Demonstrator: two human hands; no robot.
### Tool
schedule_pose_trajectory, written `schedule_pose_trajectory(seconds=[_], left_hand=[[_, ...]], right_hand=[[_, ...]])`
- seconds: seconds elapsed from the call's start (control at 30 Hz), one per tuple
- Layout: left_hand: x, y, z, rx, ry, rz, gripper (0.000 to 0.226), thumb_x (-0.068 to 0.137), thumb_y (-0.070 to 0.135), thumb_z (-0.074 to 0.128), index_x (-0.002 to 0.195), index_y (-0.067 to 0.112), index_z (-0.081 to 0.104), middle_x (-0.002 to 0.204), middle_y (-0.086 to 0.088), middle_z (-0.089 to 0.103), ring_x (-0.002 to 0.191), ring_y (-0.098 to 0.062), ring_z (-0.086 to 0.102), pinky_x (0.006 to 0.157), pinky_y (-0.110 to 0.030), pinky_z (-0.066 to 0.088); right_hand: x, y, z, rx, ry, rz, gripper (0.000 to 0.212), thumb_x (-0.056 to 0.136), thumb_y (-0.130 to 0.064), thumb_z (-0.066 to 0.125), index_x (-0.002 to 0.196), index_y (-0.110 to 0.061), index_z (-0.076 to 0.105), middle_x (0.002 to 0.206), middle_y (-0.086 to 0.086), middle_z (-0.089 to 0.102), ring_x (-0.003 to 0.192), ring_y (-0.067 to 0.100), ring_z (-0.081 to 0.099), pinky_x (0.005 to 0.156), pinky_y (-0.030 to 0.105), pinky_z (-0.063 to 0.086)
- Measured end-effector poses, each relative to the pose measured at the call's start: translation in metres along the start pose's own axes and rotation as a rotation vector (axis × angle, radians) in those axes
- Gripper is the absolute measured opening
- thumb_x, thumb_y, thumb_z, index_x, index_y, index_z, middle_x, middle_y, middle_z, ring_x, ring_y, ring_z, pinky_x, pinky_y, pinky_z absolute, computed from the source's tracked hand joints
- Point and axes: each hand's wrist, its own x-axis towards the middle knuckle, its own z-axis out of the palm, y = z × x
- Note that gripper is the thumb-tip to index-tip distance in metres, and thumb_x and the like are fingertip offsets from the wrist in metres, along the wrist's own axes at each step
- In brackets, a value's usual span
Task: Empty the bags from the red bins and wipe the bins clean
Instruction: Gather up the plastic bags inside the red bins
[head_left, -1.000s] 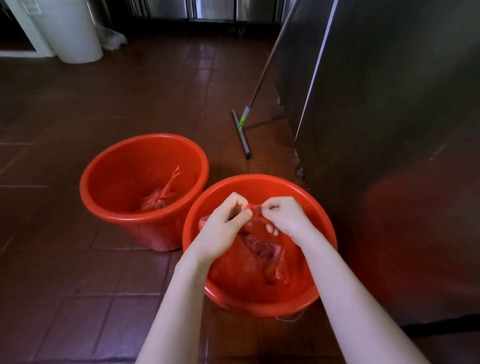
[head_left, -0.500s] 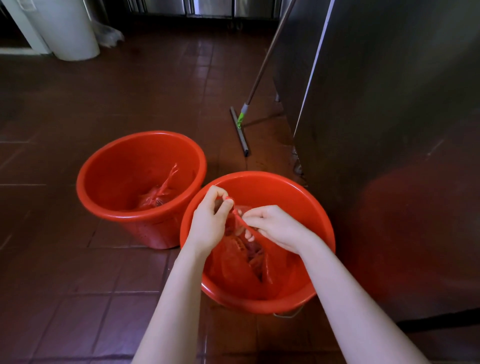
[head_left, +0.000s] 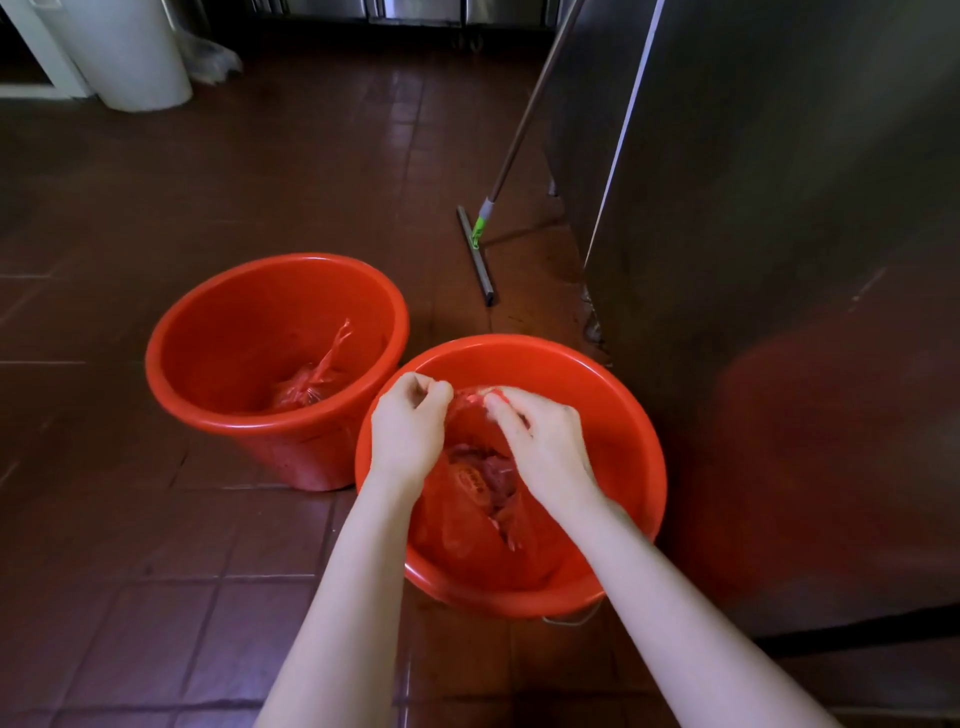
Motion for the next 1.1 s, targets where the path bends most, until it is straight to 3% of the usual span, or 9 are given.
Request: schedule_pose_trajectory(seconds=[0.1, 0.3, 0.37, 0.47, 0.57, 0.67, 0.8, 1.0, 1.1], left_hand=[[0.005, -0.004, -0.007, 0.171, 0.157, 0.06, 0.017, 0.086, 0.02, 0.059, 0.071, 0.014, 0.056, 0.065, 0.003, 0.059, 0.065, -0.016, 0.052, 0.059, -0.017, 0.035], [0.007, -0.045, -0.055, 0.45, 0.265, 0.057, 0.011, 0.089, 0.015, 0.059, 0.084, 0.005, 0.061, 0.077, -0.013, 0.065, 0.078, -0.032, 0.059, 0.072, -0.031, 0.038], [0.005, -0.046, -0.063, 0.241, 0.259, 0.015, 0.012, 0.088, 0.012, 0.056, 0.077, 0.008, 0.058, 0.069, -0.005, 0.066, 0.068, -0.022, 0.058, 0.069, -0.031, 0.044], [-0.003, -0.025, -0.051, -0.466, -0.021, -0.112, 0.024, 0.09, 0.001, 0.05, 0.07, 0.014, 0.055, 0.064, -0.001, 0.064, 0.069, -0.015, 0.065, 0.067, -0.025, 0.054], [-0.01, -0.006, -0.038, -0.6, -0.31, -0.038, 0.023, 0.081, 0.0, 0.05, 0.067, 0.019, 0.047, 0.057, 0.003, 0.046, 0.057, -0.013, 0.049, 0.058, -0.021, 0.04], [-0.002, -0.007, -0.052, 0.052, -0.444, 0.364, 0.016, 0.076, 0.013, 0.063, 0.077, 0.023, 0.051, 0.06, 0.01, 0.046, 0.057, -0.005, 0.041, 0.056, -0.017, 0.036], [0.014, -0.019, -0.077, 0.51, -0.447, 0.711, 0.016, 0.084, 0.037, 0.068, 0.091, 0.03, 0.056, 0.07, 0.008, 0.05, 0.06, -0.008, 0.048, 0.06, -0.019, 0.04], [0.025, -0.058, -0.111, 0.787, -0.515, 0.695, 0.024, 0.091, 0.042, 0.056, 0.086, 0.02, 0.062, 0.076, 0.013, 0.057, 0.07, -0.013, 0.058, 0.067, -0.038, 0.05], [0.024, -0.069, -0.114, 0.759, -0.423, 0.657, 0.019, 0.09, 0.038, 0.059, 0.084, 0.019, 0.06, 0.074, 0.013, 0.056, 0.067, -0.011, 0.055, 0.066, -0.038, 0.049]], right_hand=[[0.006, 0.009, -0.006, -0.093, 0.215, 0.063, 0.031, 0.098, -0.037, 0.049, 0.085, -0.018, 0.069, 0.08, -0.008, 0.072, 0.077, 0.002, 0.066, 0.075, 0.02, 0.049], [-0.012, 0.046, -0.028, 0.105, 0.224, 0.589, 0.026, 0.099, -0.021, 0.052, 0.081, -0.012, 0.068, 0.077, 0.005, 0.074, 0.071, 0.015, 0.073, 0.072, 0.035, 0.061], [-0.005, 0.036, -0.031, 0.305, 0.26, 0.568, 0.021, 0.099, -0.022, 0.054, 0.085, -0.019, 0.069, 0.078, 0.003, 0.075, 0.077, 0.014, 0.074, 0.075, 0.032, 0.061], [0.013, 0.013, -0.034, 0.775, 0.205, 0.61, 0.023, 0.1, -0.027, 0.051, 0.108, -0.01, 0.065, 0.09, 0.005, 0.076, 0.09, 0.02, 0.073, 0.088, 0.037, 0.056], [0.018, -0.007, -0.031, 0.981, 0.088, 0.633, 0.02, 0.101, -0.026, 0.049, 0.091, -0.013, 0.061, 0.069, 0.004, 0.062, 0.065, 0.015, 0.063, 0.078, 0.036, 0.055], [0.023, -0.012, -0.038, 0.614, -0.033, 0.49, 0.025, 0.102, -0.031, 0.047, 0.079, -0.021, 0.05, 0.064, -0.007, 0.045, 0.057, 0.007, 0.039, 0.058, 0.025, 0.037], [0.014, 0.001, -0.05, -0.044, -0.153, -0.025, 0.026, 0.101, -0.036, 0.044, 0.076, -0.027, 0.047, 0.064, -0.007, 0.05, 0.058, 0.008, 0.051, 0.056, 0.021, 0.039], [-0.026, 0.069, -0.062, -0.412, -0.346, -0.067, 0.017, 0.1, -0.02, 0.05, 0.083, -0.02, 0.049, 0.074, -0.007, 0.052, 0.069, 0.016, 0.057, 0.067, 0.043, 0.049], [-0.026, 0.082, -0.06, -0.484, -0.386, 0.034, 0.018, 0.1, -0.025, 0.048, 0.082, -0.024, 0.046, 0.072, -0.011, 0.05, 0.068, 0.014, 0.056, 0.065, 0.034, 0.045]])
